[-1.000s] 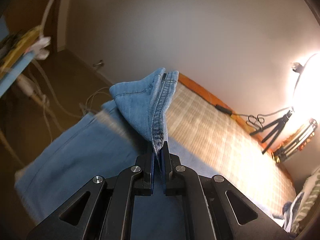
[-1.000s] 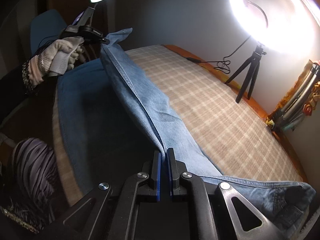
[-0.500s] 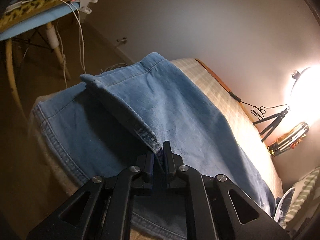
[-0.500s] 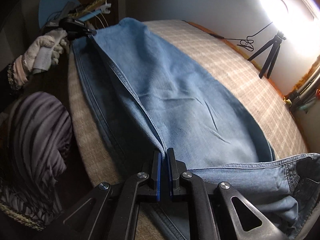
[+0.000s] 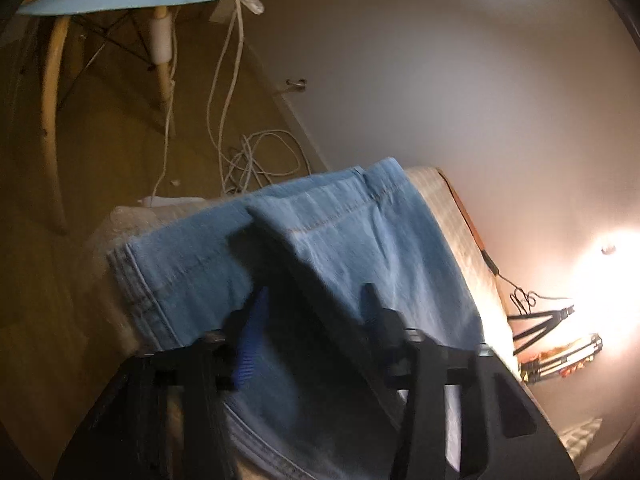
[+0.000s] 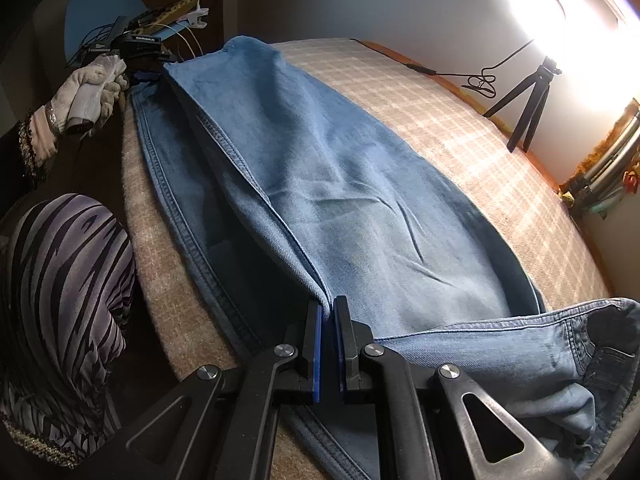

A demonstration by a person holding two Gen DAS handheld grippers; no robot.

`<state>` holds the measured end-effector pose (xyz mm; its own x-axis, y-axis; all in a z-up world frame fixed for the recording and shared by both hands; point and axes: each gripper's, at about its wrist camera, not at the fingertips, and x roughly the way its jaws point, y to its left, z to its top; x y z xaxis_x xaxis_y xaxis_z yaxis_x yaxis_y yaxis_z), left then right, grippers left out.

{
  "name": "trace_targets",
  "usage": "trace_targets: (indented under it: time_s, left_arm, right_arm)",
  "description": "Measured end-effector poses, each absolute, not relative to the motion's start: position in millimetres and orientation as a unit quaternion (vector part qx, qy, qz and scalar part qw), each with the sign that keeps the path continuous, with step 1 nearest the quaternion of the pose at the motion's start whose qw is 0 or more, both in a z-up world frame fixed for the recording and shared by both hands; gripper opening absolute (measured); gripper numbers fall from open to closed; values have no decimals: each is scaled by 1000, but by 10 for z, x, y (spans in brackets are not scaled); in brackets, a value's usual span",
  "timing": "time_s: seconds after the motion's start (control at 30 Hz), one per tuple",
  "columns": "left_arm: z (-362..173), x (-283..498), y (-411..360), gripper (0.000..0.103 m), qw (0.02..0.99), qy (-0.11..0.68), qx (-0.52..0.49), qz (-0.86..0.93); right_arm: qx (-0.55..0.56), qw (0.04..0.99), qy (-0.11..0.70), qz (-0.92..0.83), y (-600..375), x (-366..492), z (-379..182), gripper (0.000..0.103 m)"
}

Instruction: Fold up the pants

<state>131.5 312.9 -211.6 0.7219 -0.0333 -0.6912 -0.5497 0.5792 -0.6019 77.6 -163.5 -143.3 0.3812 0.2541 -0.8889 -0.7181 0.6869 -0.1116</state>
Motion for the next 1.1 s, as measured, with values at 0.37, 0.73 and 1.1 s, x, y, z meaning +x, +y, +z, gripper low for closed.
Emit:
trace_targets:
  time_s: [0.37,0.73,1.1]
  left_arm:
    - [-1921,1196,3273,1,853,323,-377,160]
    - [-2091,818,3574,5,839,326,-406,158]
    - [-2142,1327,3514,42,806,365,-452,117]
  right_arm:
    - [-246,813,442,288,-1573,779,-1209,4]
    - [-275,793,455,298,-1488,619,-1411,3]
    - [-270,798,451,296,-1513,675,-1354,3]
